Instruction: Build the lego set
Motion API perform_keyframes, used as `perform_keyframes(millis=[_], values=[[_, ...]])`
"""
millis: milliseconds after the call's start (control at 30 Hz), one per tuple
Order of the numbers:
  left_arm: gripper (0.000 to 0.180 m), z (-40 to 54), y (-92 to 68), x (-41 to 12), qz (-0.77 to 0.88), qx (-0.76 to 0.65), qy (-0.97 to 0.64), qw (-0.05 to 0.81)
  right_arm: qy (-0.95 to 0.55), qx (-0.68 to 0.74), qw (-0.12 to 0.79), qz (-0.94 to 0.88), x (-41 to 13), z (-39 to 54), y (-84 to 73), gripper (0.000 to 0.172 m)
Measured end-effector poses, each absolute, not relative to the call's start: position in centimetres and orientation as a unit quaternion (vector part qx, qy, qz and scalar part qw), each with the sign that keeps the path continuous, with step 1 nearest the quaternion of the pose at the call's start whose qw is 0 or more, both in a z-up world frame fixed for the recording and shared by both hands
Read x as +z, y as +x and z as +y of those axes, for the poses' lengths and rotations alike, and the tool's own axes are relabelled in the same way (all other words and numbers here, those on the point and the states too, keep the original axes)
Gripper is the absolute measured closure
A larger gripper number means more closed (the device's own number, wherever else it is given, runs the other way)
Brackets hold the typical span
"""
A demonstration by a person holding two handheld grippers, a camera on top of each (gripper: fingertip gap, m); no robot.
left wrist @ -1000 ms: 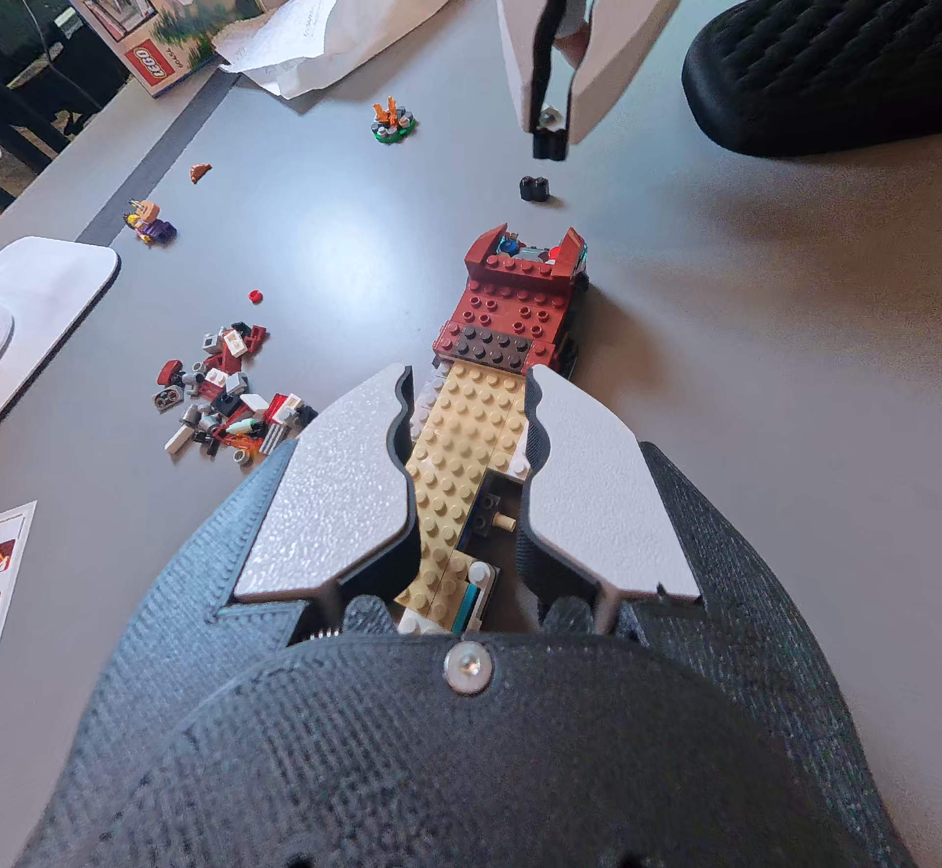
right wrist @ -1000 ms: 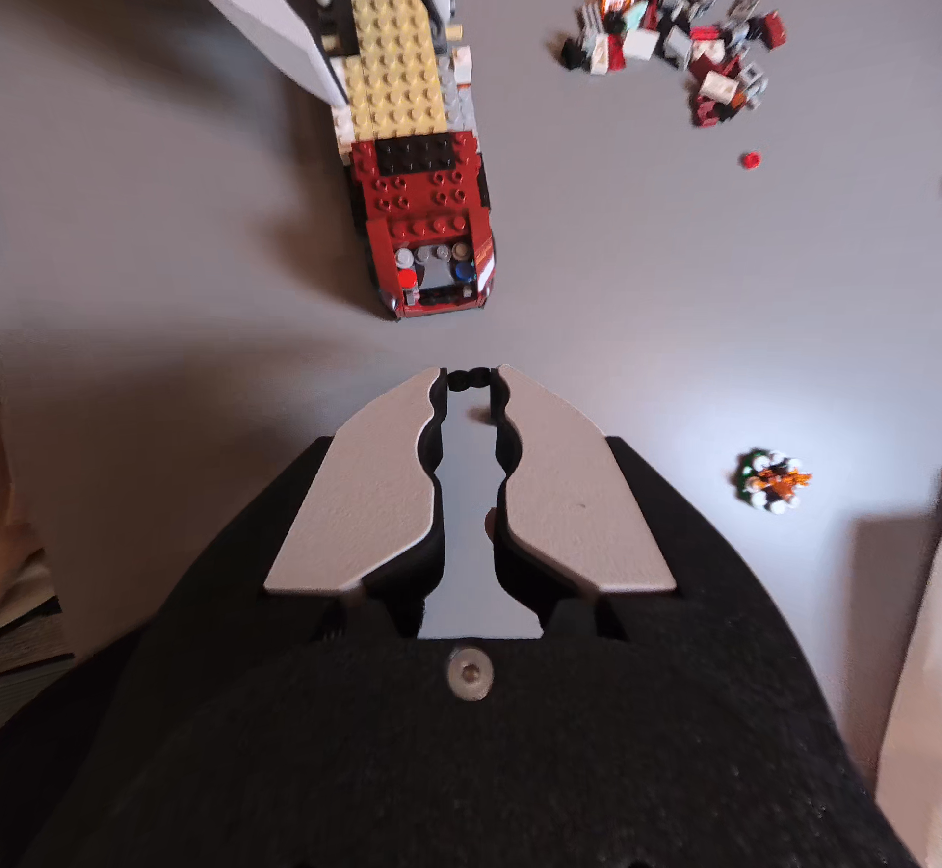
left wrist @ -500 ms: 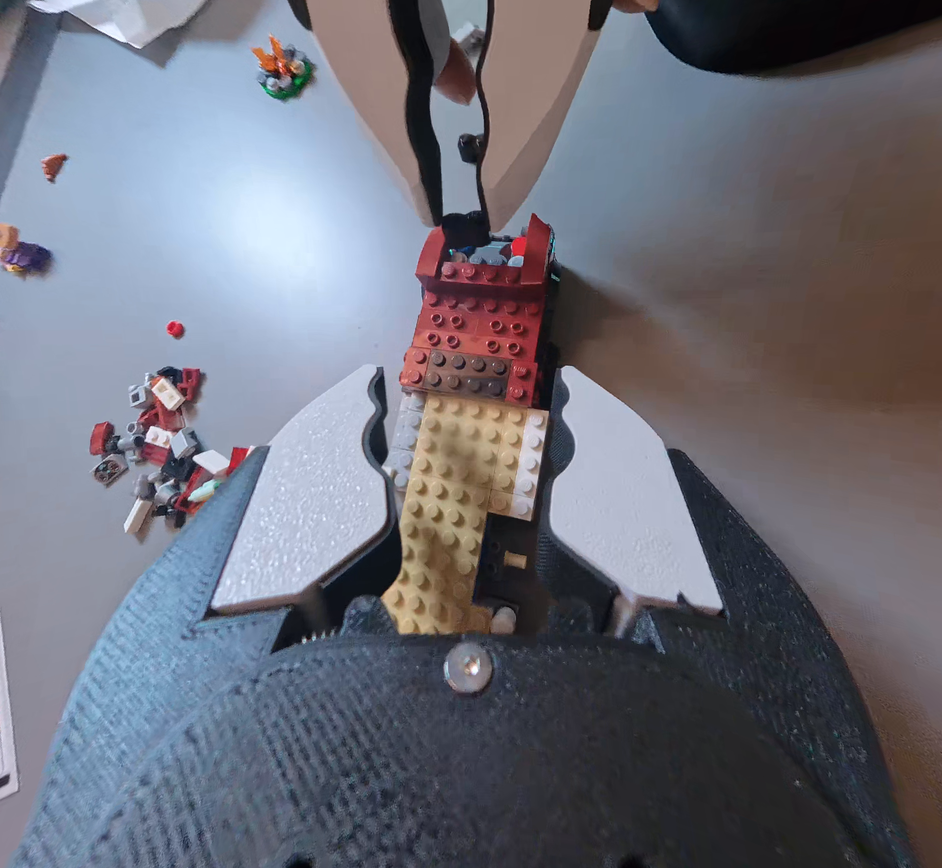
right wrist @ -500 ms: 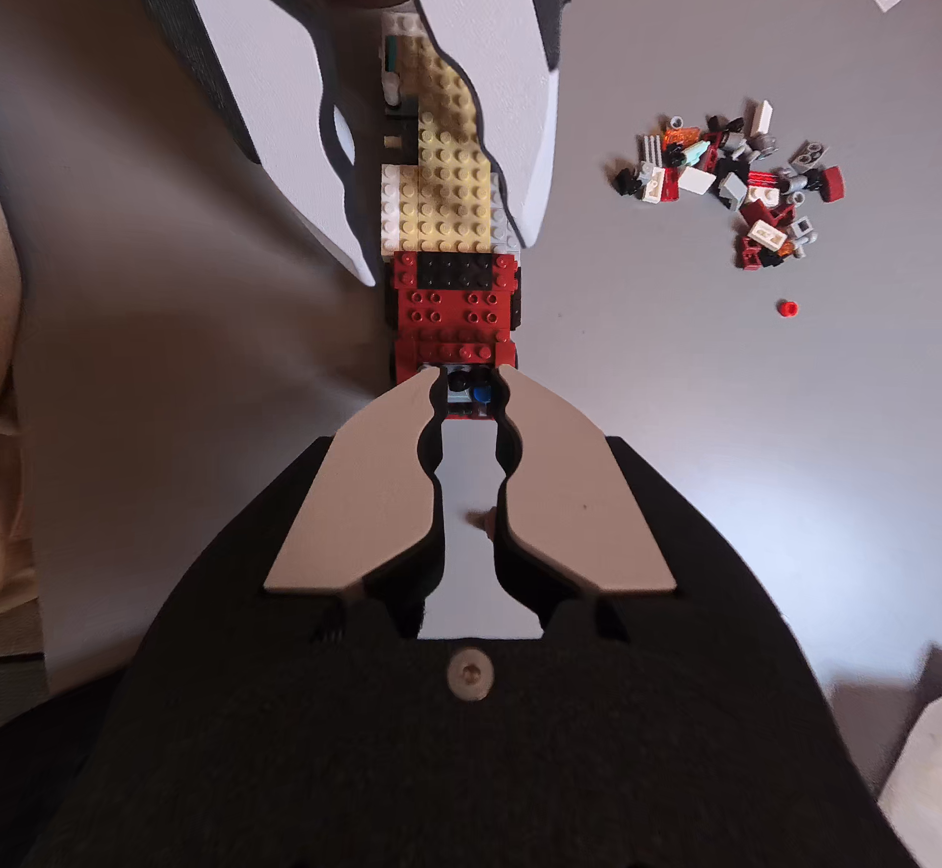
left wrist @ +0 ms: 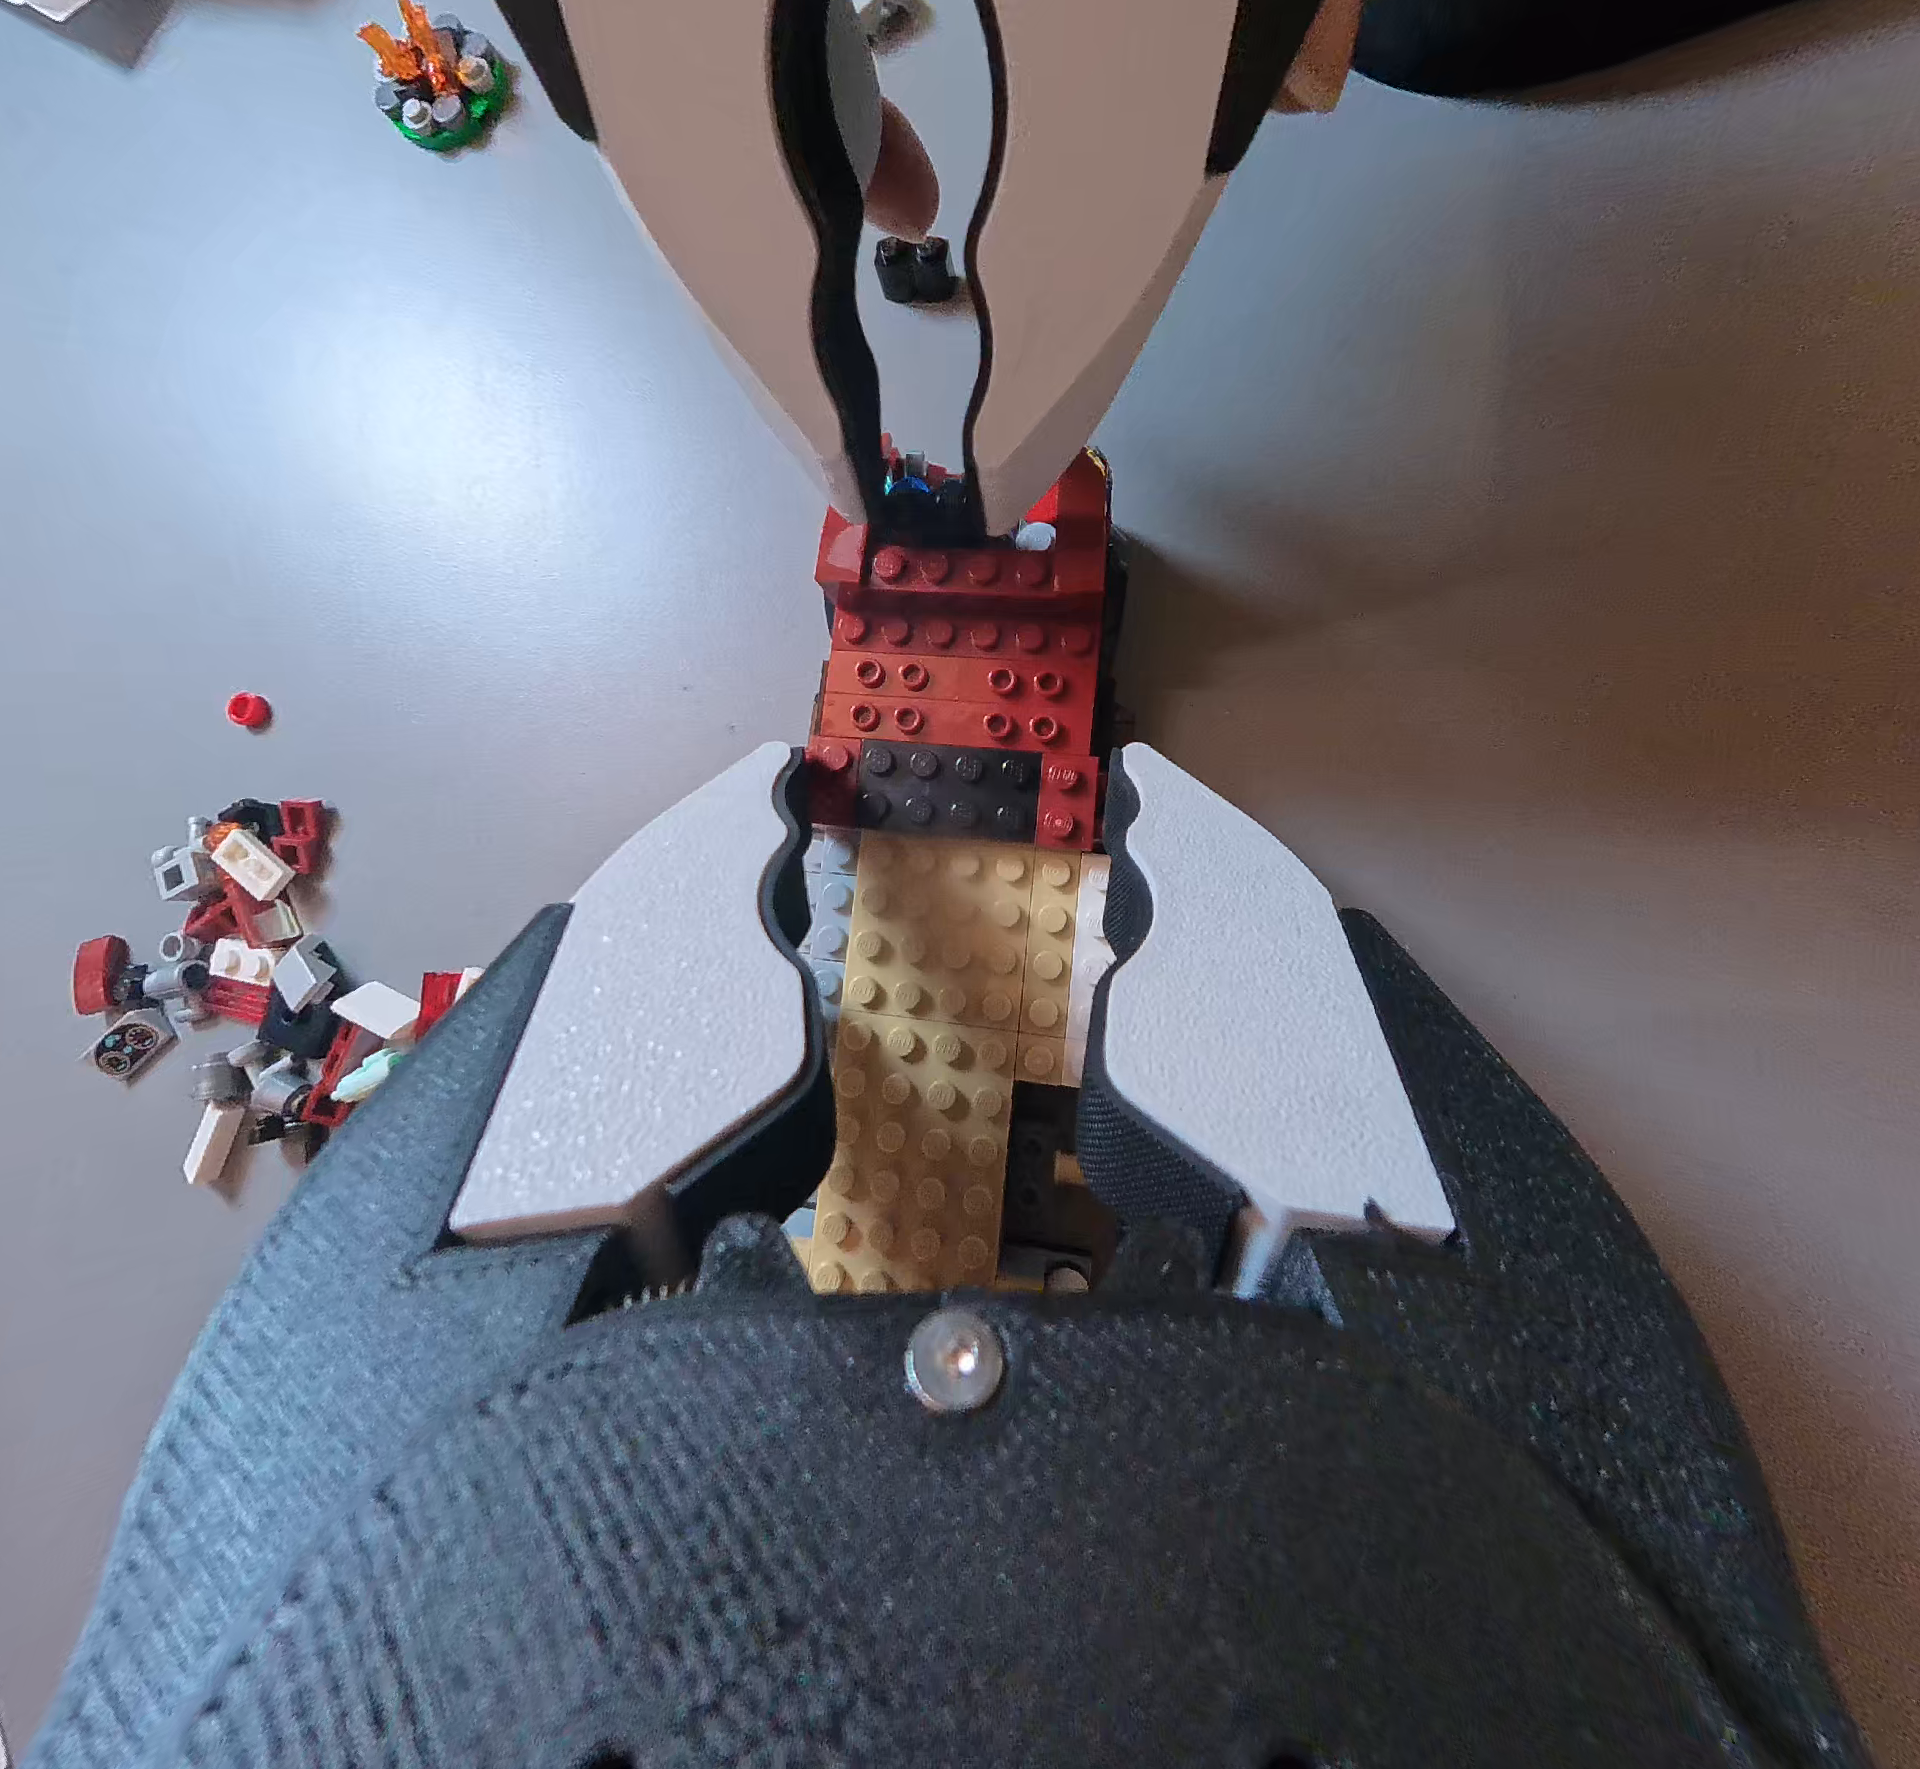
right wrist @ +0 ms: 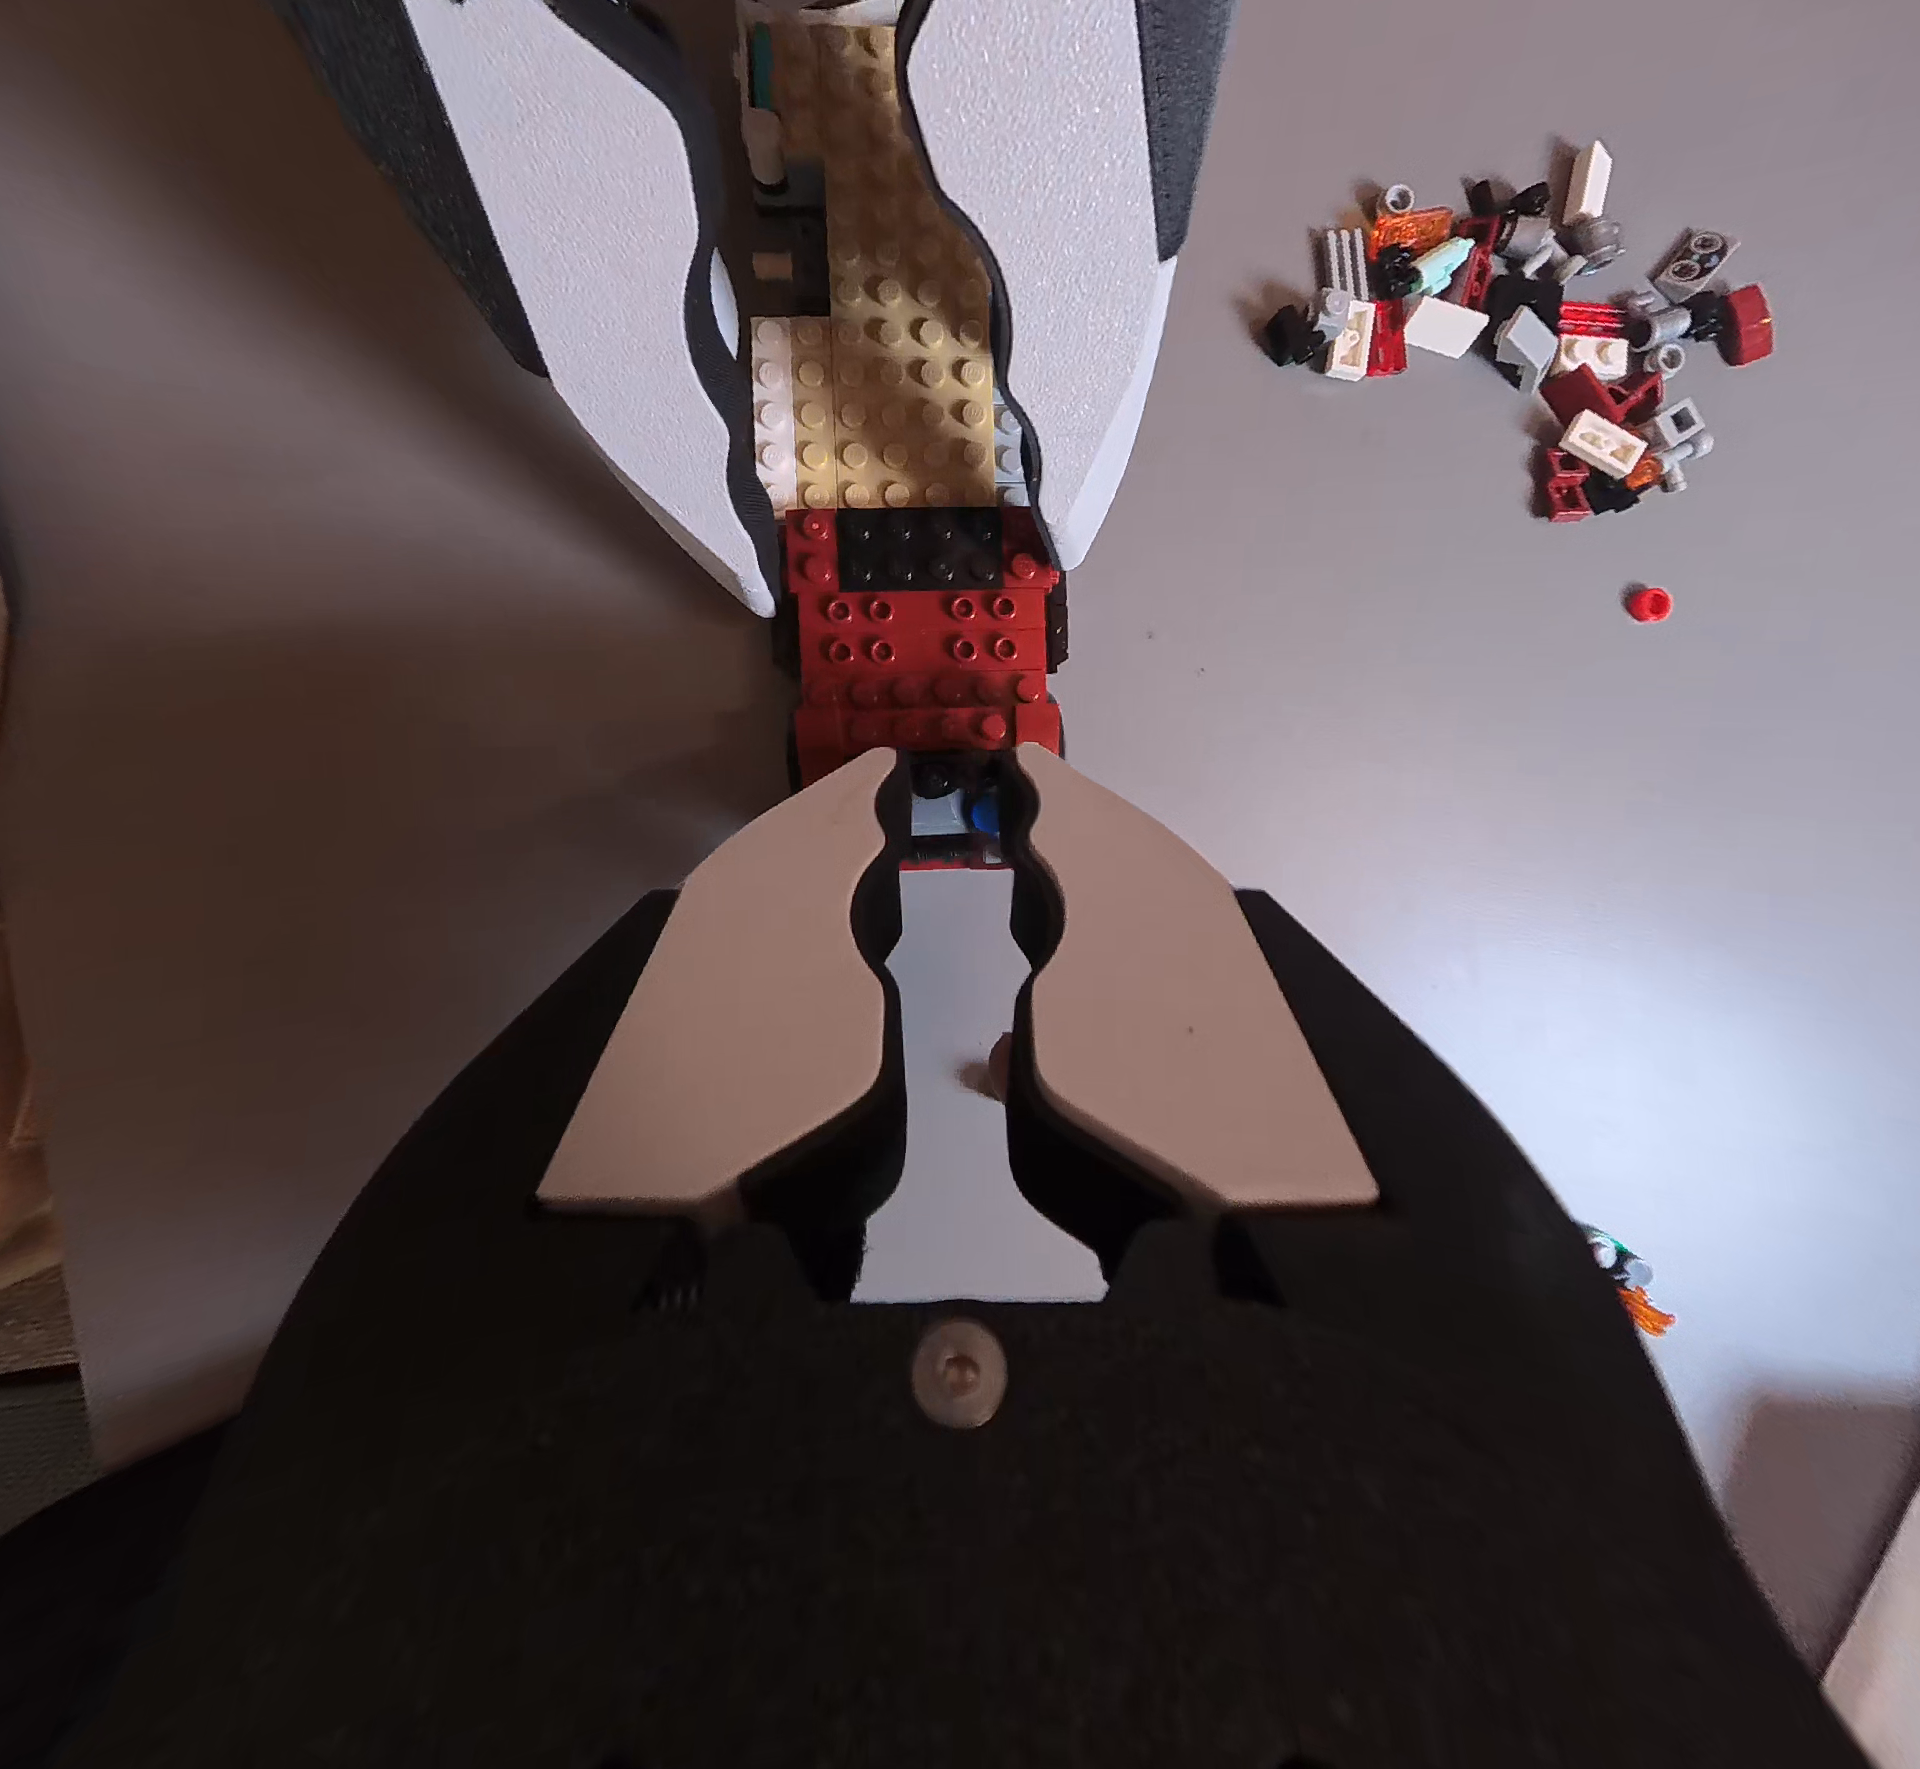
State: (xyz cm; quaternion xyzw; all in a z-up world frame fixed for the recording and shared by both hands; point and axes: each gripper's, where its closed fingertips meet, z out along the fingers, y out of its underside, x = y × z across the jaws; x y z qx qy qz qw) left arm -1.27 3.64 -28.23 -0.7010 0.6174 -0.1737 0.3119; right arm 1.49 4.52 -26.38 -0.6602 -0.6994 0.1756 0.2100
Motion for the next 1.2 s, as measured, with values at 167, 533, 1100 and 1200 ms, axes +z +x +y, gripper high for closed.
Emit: perform_keyframes(millis=[167, 533, 1100, 1200], values=[[0.126, 3.63, -1.28, -28.24, 0.614, -0.176, -0.701, 0.316, -0.669, 0.183, 0.216, -0.687, -26.4, 4.74, 1.46, 0.156], [0.126, 3.64, -1.3, -28.25, 0.613, -0.181, -0.7, 0.319, -0.671, 0.205, 0.231, -0.674, -26.49, 4.77, 1.36, 0.152], [0.126, 3.65, -1.28, -28.26, 0.612, -0.182, -0.7, 0.32, -0.679, 0.207, 0.223, -0.668, -26.16, 4.86, 1.55, 0.158], [0.126, 3.64, -1.27, -28.25, 0.612, -0.181, -0.7, 0.32, -0.681, 0.206, 0.218, -0.668, -26.26, 4.86, 1.56, 0.159]])
